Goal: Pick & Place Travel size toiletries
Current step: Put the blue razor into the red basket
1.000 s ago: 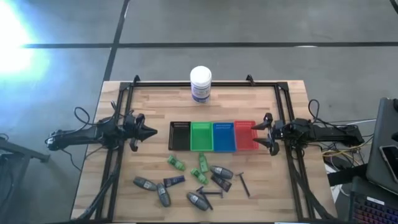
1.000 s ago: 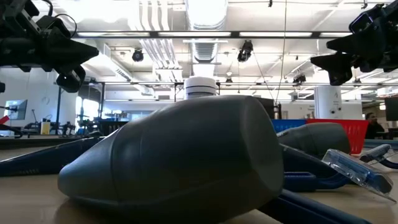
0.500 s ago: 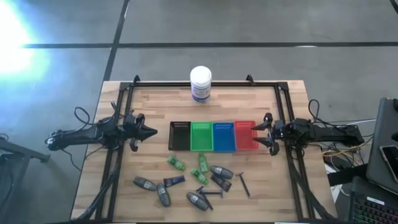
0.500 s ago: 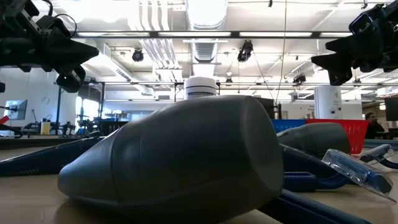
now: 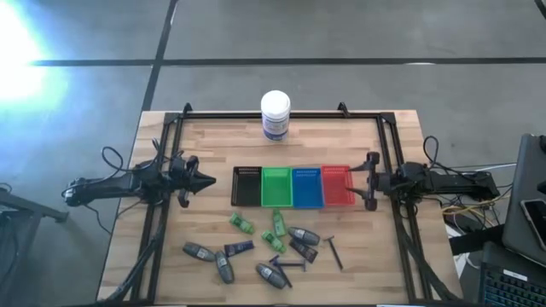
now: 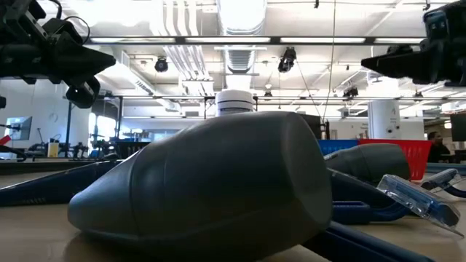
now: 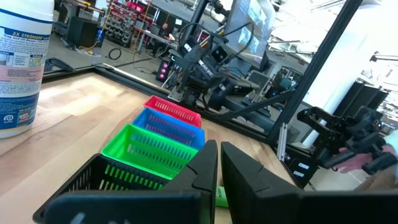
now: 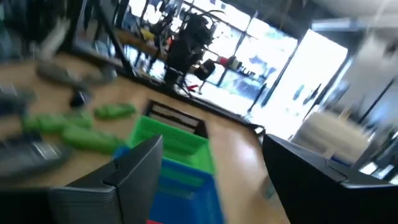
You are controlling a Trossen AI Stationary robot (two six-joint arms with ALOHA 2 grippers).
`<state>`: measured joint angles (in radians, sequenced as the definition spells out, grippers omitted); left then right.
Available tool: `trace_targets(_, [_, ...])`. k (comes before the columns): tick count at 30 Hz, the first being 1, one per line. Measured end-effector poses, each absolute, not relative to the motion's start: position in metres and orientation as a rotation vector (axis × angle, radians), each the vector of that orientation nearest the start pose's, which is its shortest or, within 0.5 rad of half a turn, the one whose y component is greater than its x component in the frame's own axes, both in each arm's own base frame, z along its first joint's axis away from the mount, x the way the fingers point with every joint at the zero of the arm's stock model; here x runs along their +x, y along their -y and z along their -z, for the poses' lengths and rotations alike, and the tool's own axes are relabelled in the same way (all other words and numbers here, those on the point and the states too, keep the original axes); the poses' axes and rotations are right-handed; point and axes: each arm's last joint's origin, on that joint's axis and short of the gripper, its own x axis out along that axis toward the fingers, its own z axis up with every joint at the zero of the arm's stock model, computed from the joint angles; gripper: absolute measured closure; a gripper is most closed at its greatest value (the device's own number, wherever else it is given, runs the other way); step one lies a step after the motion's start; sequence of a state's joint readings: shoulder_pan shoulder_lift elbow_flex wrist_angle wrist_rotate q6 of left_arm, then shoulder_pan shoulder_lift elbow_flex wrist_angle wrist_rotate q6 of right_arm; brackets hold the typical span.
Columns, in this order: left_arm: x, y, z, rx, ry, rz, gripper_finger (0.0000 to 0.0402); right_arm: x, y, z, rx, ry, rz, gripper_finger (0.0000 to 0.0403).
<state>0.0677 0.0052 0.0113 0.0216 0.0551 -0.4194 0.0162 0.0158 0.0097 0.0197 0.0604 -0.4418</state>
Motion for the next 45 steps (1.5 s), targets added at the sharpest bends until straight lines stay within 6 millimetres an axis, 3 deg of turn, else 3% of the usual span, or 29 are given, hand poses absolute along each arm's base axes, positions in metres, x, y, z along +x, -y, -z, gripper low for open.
trace_targets(5, [0.097,-0.005,-0.169,-0.418,0.030,-0.006,0.0376,0.098,0.000,-0.168,-0.606,0.004,0.046,0.0112])
trace_targets(8, [0.097,-0.005,-0.169,-0.418,0.030,-0.006,0.0376,0.098,-0.001,-0.168,-0.535,0.015,0.017,0.0103])
trace_targets(20, [0.097,-0.005,-0.169,-0.418,0.030,-0.006,0.0376,0.098,-0.002,-0.169,0.860,0.018,-0.037,0.0067])
trace_targets(26, [0.097,-0.005,-0.169,-0.418,0.030,-0.006,0.0376,0.098,-0.002,-0.170,1.276,0.019,-0.043,0.0049])
trace_targets(31, [0.097,-0.005,-0.169,-0.418,0.030,-0.007,0.0376,0.098,-0.001,-0.171,1.333,0.052,-0.027,0.0043])
trace_targets(37, [0.097,-0.005,-0.169,-0.418,0.030,-0.006,0.0376,0.097,0.005,-0.174,1.224,0.207,0.149,0.0055])
trace_targets(42, [0.097,-0.005,-0.169,-0.418,0.030,-0.006,0.0376,0.095,-0.003,-0.204,1.208,0.378,-0.176,0.0071])
trace_targets(45, [0.097,-0.005,-0.169,-0.418,0.030,-0.006,0.0376,0.100,-0.011,-0.212,1.257,0.277,-0.239,0.0075])
